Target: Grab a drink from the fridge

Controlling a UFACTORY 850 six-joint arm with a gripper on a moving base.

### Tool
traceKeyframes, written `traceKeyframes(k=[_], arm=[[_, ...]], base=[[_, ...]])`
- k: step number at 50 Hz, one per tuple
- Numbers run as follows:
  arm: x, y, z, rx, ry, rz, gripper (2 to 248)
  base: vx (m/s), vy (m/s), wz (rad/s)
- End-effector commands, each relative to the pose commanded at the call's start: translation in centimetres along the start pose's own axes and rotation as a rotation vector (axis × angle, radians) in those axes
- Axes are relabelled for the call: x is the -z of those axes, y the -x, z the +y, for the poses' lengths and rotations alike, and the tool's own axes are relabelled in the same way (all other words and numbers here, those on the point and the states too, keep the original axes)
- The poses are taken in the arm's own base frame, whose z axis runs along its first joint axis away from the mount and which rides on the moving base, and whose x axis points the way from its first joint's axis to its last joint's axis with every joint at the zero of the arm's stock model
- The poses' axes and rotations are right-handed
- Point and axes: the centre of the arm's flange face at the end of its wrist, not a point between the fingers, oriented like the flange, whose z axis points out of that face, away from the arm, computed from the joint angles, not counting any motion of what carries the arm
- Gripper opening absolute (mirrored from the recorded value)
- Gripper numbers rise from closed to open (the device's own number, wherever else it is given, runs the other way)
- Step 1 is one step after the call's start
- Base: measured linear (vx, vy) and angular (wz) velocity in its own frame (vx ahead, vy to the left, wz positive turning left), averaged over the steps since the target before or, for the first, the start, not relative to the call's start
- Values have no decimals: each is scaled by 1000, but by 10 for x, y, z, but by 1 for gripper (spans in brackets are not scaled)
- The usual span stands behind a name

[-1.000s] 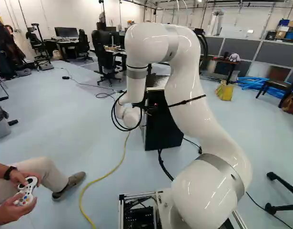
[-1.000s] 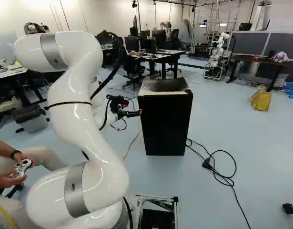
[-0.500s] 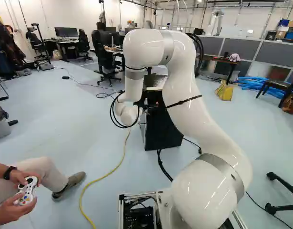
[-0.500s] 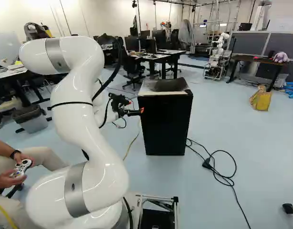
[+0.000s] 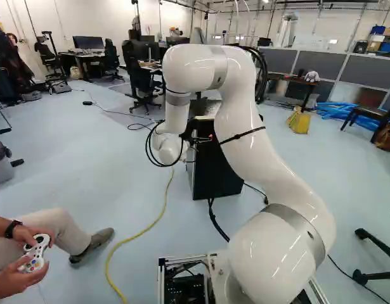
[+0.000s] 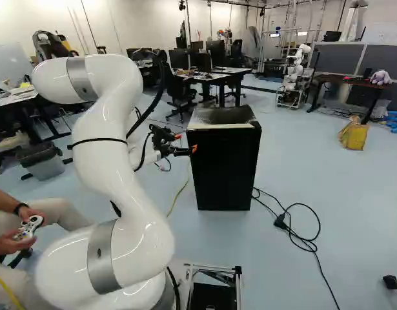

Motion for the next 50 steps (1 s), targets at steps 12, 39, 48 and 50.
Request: traceKeyframes(k=[12, 39, 48, 50], arm=[[-6, 0, -5, -21, 37, 22, 247], [-14, 2, -15, -40, 43, 32, 247], [-14, 2, -15, -40, 43, 32, 247], [-14, 2, -15, -40, 43, 32, 247]], base=[[0, 0, 0], [0, 0, 0], [0, 0, 0], [0, 0, 0]])
